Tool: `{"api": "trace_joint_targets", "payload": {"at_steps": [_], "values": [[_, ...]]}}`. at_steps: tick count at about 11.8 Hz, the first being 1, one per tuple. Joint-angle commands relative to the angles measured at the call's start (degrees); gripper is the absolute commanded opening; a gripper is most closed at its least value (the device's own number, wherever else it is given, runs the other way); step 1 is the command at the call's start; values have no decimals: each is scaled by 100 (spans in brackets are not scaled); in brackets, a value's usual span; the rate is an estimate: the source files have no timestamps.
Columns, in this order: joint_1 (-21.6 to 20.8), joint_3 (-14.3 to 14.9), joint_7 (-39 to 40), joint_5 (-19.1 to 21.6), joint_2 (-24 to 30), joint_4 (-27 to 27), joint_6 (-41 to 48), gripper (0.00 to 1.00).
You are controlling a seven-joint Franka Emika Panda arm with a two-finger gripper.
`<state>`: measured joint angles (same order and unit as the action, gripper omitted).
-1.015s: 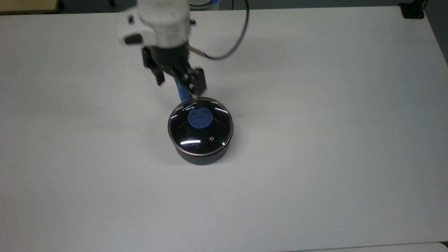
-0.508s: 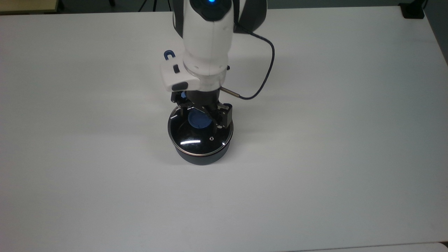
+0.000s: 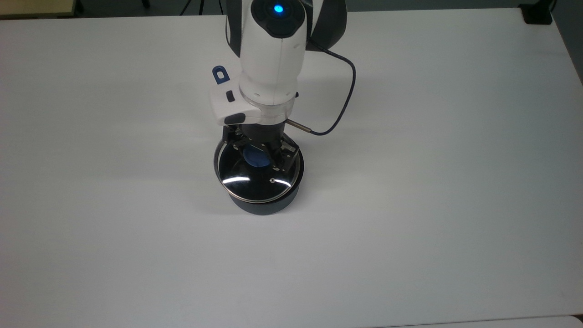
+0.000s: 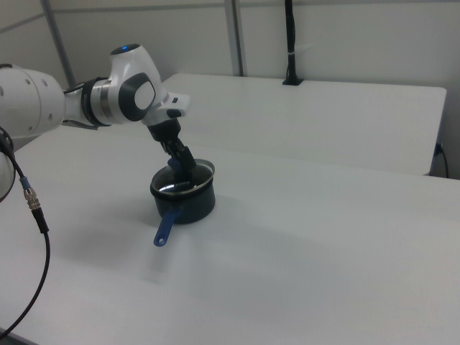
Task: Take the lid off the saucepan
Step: 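Close the gripper on the blue knob and lift the lid up, then carry the glass lid beside the saucepan and lower it to the table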
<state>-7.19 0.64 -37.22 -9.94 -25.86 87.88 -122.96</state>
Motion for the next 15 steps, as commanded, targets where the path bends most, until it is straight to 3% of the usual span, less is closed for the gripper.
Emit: {"api": "trace_joint_targets", "payload": {"at_steps": [1,3,4,6,8,10,13,15], "values": [[42,-29,563,45,903,482,87,33],[112,-37,1668,211,1965,1219,1006,33],[104,-29,2457,534,2563,1788,1376,33],[25,-37,3167,757,3225,2739,1765,33],[25,-351,3177,801,3141,3286,1479,34],[25,-634,3107,810,2904,3875,593,34],[25,-819,2548,801,2263,3912,-165,34],[25,-828,2194,801,2138,3895,-299,37]]}}
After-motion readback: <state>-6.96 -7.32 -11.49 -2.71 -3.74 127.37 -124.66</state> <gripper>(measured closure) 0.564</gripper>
